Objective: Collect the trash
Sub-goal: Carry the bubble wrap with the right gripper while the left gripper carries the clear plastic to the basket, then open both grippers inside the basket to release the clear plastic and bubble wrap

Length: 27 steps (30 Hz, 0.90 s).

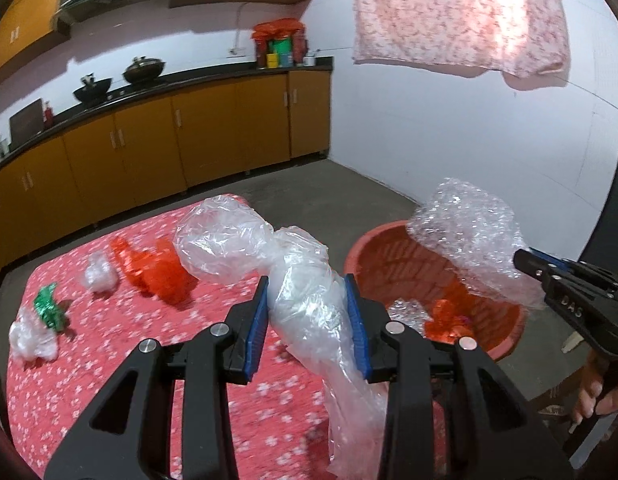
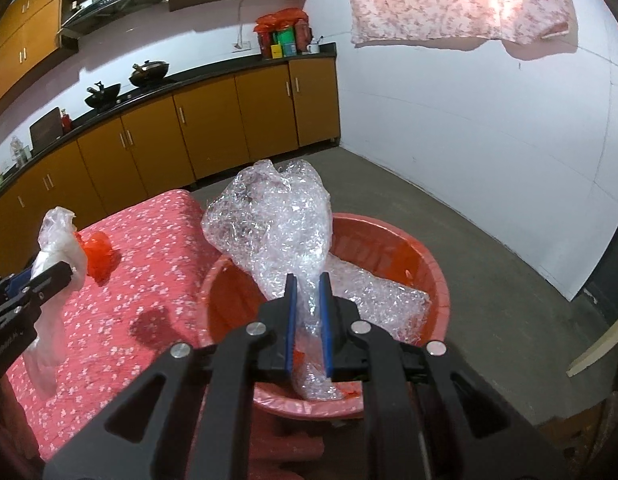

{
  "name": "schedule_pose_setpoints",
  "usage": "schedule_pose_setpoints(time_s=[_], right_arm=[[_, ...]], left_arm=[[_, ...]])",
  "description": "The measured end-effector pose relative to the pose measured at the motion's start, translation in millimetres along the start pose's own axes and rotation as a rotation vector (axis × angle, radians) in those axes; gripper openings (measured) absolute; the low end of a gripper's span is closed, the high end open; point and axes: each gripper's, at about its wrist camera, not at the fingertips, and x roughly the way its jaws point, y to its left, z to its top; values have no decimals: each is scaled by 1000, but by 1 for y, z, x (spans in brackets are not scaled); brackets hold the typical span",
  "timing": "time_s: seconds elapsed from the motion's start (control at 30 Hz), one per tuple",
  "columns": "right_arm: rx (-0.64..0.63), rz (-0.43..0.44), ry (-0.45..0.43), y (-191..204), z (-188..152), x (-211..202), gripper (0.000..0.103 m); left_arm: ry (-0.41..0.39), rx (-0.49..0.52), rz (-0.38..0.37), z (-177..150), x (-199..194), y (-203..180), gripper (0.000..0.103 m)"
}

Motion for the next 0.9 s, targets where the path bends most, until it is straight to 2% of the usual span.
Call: schedule_pose_setpoints(time_s=[0.27,0.63,0.9], right_arm=[[26,-12,9,-11,-1,7,12],[91,-45,20,-30,2,23,12],[140,-62,19,-47,5,35,12]], left_arm=[[12,22,-53,3,13,-18,37],[18,59,-174,8,35,-40,37],[37,103,-233,7,60,-65,37]])
